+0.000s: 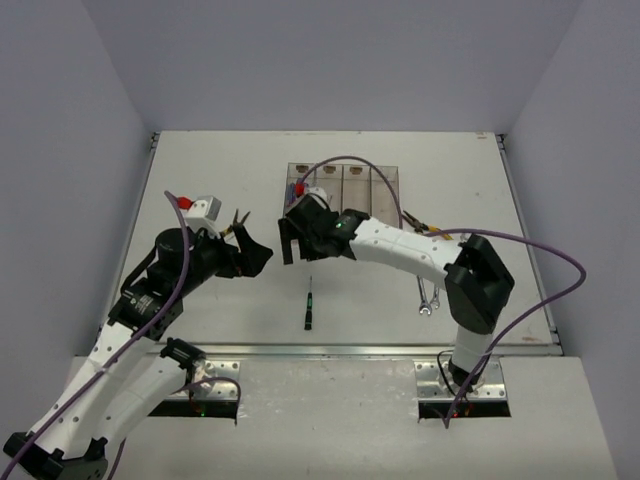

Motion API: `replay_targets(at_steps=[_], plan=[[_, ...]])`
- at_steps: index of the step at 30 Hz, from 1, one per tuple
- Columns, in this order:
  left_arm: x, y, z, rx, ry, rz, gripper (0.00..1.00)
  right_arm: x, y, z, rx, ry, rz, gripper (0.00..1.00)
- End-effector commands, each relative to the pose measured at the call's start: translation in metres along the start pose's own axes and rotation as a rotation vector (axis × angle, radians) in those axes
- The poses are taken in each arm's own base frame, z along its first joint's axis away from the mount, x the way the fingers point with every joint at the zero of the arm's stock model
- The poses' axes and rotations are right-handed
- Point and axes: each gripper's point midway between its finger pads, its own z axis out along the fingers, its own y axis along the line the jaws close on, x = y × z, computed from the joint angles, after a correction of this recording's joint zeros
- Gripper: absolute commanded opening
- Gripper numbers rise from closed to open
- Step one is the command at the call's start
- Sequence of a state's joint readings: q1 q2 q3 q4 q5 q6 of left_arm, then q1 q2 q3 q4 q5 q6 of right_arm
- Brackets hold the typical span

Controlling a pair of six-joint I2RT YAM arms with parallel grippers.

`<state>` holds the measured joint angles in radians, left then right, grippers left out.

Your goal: Sort the tools into containers

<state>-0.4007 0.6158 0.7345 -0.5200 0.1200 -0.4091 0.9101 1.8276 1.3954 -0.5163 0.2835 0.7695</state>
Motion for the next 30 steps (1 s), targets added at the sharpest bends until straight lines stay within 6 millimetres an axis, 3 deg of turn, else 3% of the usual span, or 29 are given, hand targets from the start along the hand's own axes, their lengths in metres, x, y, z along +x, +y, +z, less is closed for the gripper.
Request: replay_targets(at_steps=[1,7,9,14,18,22,25,27,30], plan=[[-0.009,-0.008,-0.002,0.034,-0.038,0.01,1.0,0.029,0.0,0.007,0.118,-0.039,0.022,0.98],[-0.013,-0.01,-0.009,0.047,-0.07,0.012,1.0,0.089,0.014,0.023,0.209,0.065,-0.066,0.86],[-0.015,-0.011,-0.011,0.05,-0.083,0.013,1.0,0.1,0.019,0.025,0.197,0.068,-0.067,0.81],[-0.018,-0.013,-0.016,0.06,-0.105,0.015,1.0,0.136,0.012,0.04,0.167,0.137,-0.016,0.56],[-0.018,-0.014,-0.018,0.064,-0.112,0.014,1.0,0.143,0.012,0.045,0.164,0.155,-0.003,0.2],[-0.019,-0.014,-0.019,0.064,-0.115,0.014,1.0,0.139,0.013,0.038,0.154,0.143,0.004,0.05],[-0.019,-0.014,-0.019,0.063,-0.118,0.014,1.0,0.121,0.016,0.027,0.133,0.097,-0.014,0.01],[-0.019,-0.013,-0.018,0.061,-0.115,0.014,1.0,0.089,0.015,0.011,0.109,0.032,-0.039,0.0],[-0.018,-0.012,-0.016,0.057,-0.107,0.013,1.0,0.036,-0.006,-0.009,0.093,-0.047,0.009,0.0]])
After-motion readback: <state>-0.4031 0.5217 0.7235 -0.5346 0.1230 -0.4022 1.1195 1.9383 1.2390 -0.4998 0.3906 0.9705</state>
